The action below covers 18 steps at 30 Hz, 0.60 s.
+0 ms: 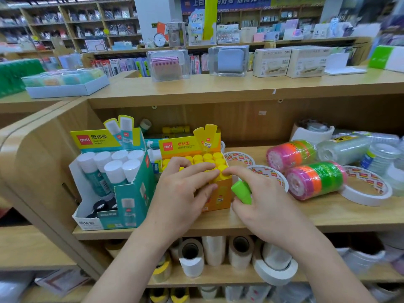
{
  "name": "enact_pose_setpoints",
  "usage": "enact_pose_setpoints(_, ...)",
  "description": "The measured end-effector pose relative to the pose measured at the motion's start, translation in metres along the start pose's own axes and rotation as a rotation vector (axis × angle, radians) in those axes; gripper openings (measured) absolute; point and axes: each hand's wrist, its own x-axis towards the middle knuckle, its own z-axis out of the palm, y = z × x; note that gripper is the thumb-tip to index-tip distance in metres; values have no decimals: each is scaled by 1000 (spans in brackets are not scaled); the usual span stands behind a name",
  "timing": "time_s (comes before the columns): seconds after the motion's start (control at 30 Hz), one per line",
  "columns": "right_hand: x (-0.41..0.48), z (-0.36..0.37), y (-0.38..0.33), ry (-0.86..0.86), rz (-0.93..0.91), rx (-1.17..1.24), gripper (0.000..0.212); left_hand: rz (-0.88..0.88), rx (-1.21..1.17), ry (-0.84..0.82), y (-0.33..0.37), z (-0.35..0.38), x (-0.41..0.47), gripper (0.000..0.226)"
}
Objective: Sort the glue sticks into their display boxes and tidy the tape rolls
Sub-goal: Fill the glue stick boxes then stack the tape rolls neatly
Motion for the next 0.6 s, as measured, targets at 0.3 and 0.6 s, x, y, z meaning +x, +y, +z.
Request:
enact_pose_setpoints(0.3, 2, 2, -1, 20, 57, 92, 32, -11, 129, -74, 2, -5, -8, 55)
enact_pose_setpoints(0.6, 1, 1, -4, 92, 165, 571, 29, -94, 161, -260, 14, -8, -18, 64)
